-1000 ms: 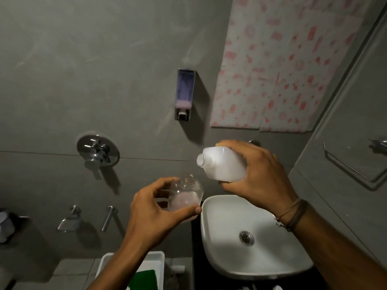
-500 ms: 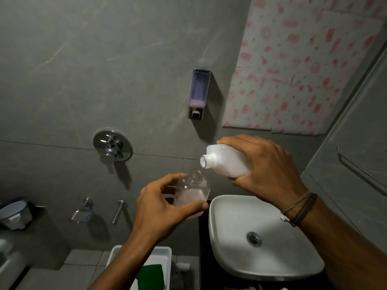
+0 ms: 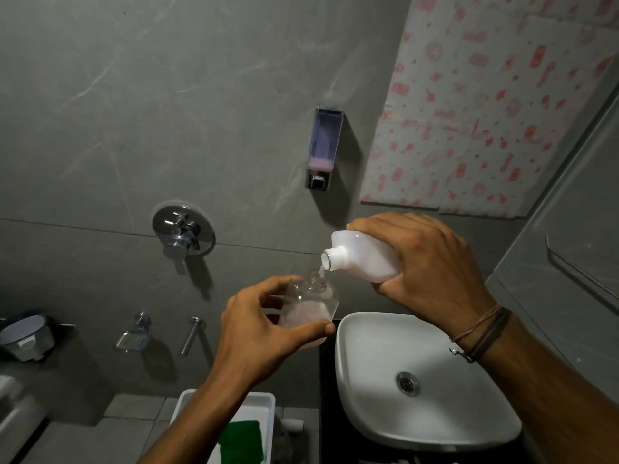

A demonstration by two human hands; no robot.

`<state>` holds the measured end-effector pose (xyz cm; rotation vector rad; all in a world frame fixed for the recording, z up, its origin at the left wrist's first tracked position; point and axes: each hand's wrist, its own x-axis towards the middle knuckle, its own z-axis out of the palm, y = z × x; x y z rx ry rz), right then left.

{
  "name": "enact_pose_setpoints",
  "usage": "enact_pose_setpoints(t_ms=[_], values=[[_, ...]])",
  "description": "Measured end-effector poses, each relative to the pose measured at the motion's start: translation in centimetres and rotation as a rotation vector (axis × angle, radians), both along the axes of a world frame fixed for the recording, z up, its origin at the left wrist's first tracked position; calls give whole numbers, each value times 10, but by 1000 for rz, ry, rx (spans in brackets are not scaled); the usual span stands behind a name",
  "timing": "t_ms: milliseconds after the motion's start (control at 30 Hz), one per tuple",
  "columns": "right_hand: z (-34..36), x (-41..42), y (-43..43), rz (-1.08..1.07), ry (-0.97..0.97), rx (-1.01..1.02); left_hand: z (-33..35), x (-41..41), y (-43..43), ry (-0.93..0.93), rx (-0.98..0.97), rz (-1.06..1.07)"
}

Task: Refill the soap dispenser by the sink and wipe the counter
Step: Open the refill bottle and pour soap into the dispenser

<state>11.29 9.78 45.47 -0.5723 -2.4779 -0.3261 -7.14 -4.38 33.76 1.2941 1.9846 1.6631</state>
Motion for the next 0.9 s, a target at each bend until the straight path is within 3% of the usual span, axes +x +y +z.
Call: enact_pose_setpoints(t_ms=[900], values=[[3,1,5,9,-6,84,-4,-4,0,4,-4,7]])
